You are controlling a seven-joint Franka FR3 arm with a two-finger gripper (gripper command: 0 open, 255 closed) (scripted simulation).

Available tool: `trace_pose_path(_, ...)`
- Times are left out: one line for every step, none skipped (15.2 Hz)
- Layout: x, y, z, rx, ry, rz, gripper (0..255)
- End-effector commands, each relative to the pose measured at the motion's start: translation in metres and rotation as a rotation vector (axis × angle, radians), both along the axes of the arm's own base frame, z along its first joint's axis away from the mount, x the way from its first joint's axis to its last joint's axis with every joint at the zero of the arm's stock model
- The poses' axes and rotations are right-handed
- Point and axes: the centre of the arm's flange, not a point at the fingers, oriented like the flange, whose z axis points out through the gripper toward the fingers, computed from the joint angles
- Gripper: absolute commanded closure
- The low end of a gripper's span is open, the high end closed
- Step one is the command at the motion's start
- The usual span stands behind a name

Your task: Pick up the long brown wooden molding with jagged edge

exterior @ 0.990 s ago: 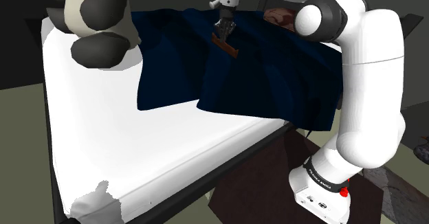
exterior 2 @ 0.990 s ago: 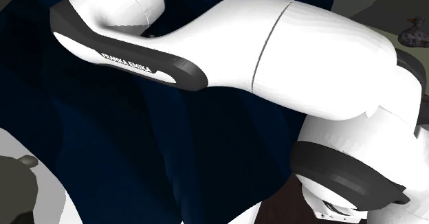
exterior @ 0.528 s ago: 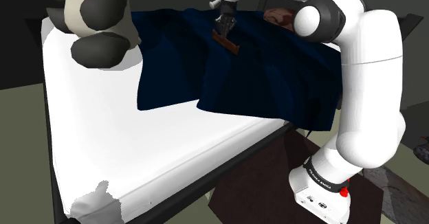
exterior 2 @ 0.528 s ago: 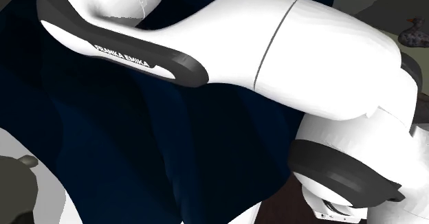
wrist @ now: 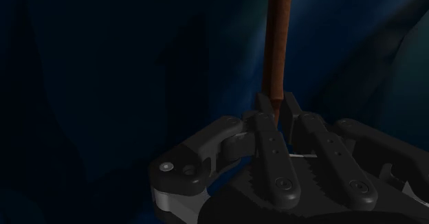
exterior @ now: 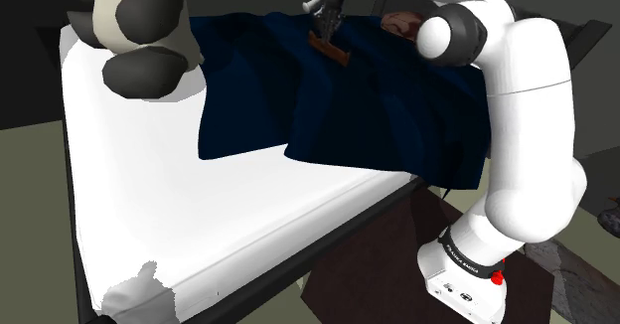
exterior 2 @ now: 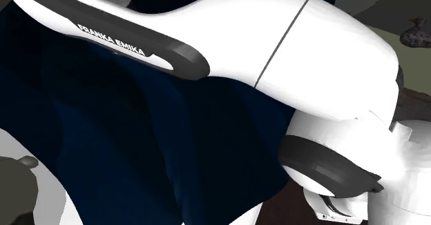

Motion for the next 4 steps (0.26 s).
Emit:
trace_pose_path(-0.0012, 0.0012, 0.0102, 0.0, 0.001, 0.0, 255)
trace_pose_path(-0.0012, 0.0012, 0.0154, 0.0, 0.001, 0.0, 255)
trace_pose_path(-0.0012, 0.0012, 0.0162, 0.0, 0.001, 0.0, 255)
trace_pose_path(-0.0012, 0.0012, 0.0162, 0.0, 0.001, 0.0, 255)
